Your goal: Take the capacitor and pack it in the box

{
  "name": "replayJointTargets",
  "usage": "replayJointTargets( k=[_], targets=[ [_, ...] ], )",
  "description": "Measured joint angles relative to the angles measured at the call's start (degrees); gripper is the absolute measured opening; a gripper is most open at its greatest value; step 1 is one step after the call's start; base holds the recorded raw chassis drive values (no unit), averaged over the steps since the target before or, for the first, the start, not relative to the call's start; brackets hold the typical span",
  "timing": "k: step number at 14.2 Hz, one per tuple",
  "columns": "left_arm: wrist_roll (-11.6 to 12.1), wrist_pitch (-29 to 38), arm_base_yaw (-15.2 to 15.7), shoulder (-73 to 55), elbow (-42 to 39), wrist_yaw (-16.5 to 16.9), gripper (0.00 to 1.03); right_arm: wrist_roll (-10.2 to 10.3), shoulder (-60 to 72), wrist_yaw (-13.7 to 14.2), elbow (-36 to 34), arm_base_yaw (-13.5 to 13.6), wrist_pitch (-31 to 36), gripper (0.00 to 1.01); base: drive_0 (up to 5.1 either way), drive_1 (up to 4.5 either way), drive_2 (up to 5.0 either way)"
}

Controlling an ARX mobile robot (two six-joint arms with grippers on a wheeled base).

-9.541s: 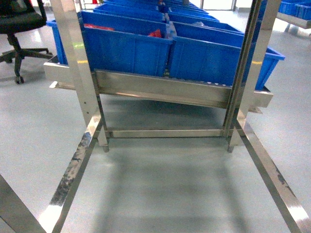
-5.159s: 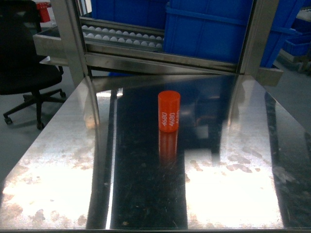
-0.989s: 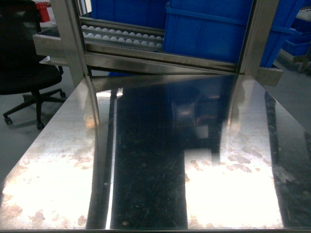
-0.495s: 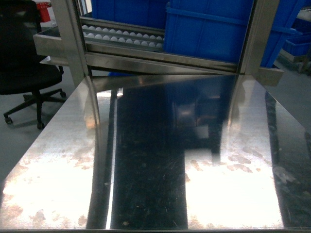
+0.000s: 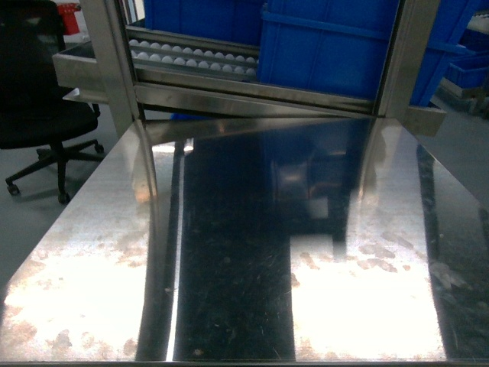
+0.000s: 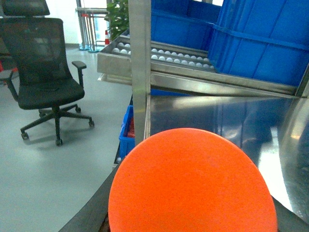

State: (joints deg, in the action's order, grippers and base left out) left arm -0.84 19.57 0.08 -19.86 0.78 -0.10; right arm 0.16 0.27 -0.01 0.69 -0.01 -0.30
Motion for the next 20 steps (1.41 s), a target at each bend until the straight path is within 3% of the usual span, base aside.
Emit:
replayJointTargets(
  k=[9, 12, 20],
  targets=[
    [0.0, -9.53, 0.0, 9.66, 0.0, 0.0, 0.44, -0.02, 0.0, 0.0, -0.02, 0.0, 0.0, 0.98, 0.0, 0.0, 0.0],
    [0.02, -20.04, 0.0, 19.3, 0.02, 0.07, 0.44, 0.0, 0.0, 0.02, -0.02, 0.0, -0.02, 0.98, 0.0, 0.0, 0.0],
    [0.07, -19.96, 0.0, 19.39, 0.02, 0.07, 0.44, -0.02, 0.0, 0.0, -0.02, 0.0, -0.02, 0.98, 0.0, 0.0, 0.0]
  ],
)
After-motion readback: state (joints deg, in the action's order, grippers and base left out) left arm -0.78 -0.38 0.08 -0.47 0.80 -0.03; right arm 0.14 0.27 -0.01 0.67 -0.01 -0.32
